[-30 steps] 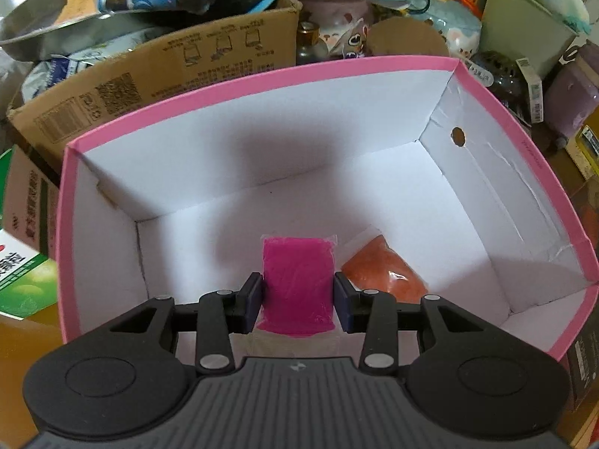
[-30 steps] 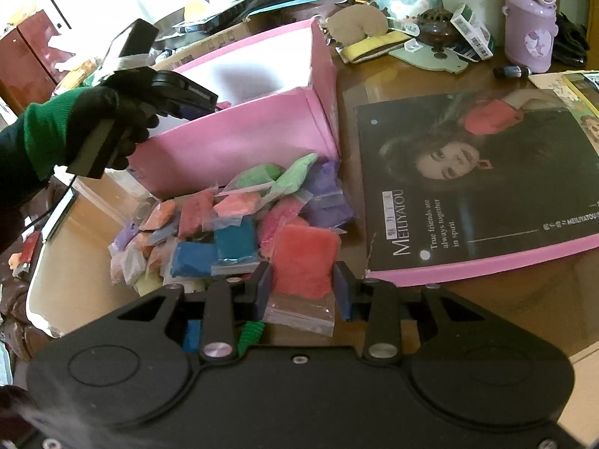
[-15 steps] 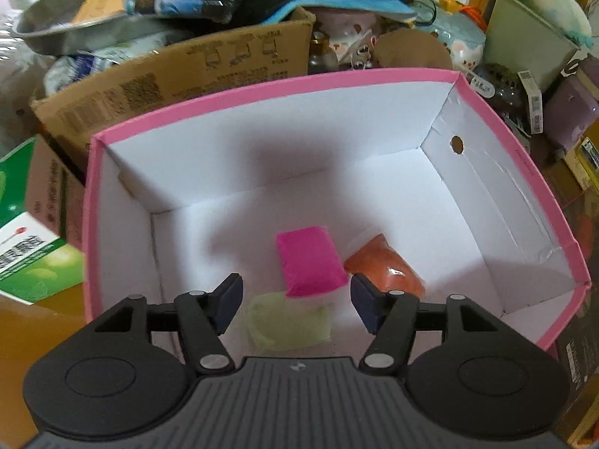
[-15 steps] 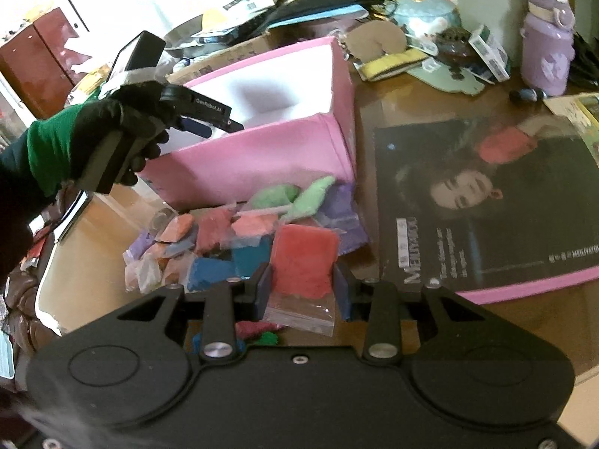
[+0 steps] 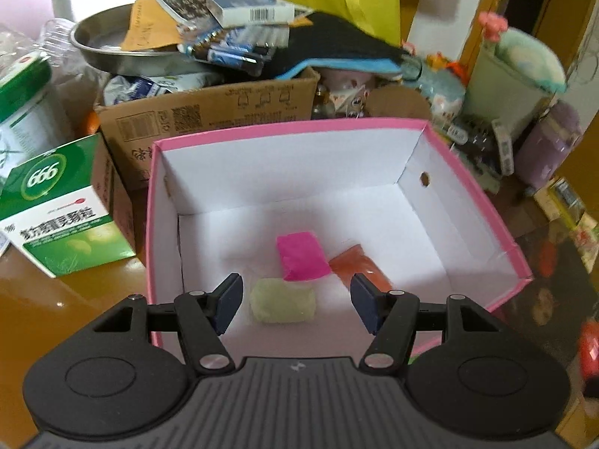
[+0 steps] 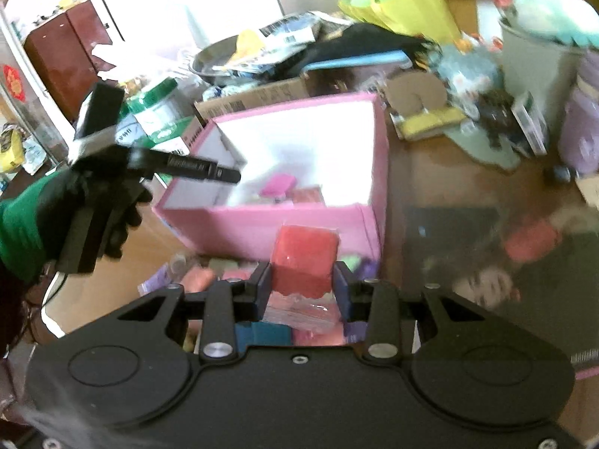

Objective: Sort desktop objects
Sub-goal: 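Carry the red packet with the right tool over the pink box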

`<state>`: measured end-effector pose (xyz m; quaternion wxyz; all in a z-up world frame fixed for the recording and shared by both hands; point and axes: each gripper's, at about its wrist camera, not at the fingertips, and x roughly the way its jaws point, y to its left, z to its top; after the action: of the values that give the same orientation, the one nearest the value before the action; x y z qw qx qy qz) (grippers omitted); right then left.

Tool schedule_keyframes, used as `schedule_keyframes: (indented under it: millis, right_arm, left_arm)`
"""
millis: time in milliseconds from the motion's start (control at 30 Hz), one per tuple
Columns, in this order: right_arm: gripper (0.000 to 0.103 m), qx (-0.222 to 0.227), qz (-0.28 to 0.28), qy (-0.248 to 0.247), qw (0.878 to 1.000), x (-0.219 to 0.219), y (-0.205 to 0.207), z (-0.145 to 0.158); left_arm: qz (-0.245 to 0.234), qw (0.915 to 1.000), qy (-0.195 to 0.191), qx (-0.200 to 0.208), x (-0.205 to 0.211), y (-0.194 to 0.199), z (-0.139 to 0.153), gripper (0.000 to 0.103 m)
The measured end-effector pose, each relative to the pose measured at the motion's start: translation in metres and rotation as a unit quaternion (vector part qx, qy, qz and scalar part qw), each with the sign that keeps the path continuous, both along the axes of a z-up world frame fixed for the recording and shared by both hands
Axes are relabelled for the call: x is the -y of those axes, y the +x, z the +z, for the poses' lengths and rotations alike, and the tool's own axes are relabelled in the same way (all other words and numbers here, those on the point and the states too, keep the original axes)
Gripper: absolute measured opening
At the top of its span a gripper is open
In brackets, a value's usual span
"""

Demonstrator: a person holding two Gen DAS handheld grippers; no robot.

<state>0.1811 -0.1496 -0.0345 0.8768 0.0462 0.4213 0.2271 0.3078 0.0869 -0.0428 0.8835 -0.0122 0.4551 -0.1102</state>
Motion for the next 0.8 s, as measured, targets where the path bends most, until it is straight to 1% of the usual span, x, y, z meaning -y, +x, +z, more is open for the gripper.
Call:
schedule_keyframes:
  millis: [233, 433, 567, 667, 800]
  right_arm:
    - [0.035, 0.010, 0.023, 0.003, 1.000, -0.019, 0.043, 0.011]
    - [0.035, 0.005, 0.041, -0.010, 0.999, -0.042, 0.085, 0.009]
    - [0.035, -0.019, 0.047, -0.035, 0.998, -0.059, 0.116, -0.005]
    - [0.035, -0.041, 0.053, -0.056, 0.996, -0.073, 0.137, -0.019]
    - [0.035, -0.063, 0.065, -0.091, 0.992, -0.093, 0.155, -0.039]
  left_arm:
    - [0.001, 0.9994, -0.024, 0.027, -0.014, -0.034, 0.020, 0.062]
    - [-0.004, 0.9988, -0.037, 0.033, -0.024, -0.069, 0.030, 0.062]
    - [-0.005, 0.9988, -0.045, 0.020, -0.029, -0.089, 0.025, 0.062]
    - [-0.003, 0.9991, -0.041, 0.008, -0.033, -0.101, 0.017, 0.062]
    - [0.007, 0.9988, -0.047, -0.008, -0.041, -0.113, 0.006, 0.062]
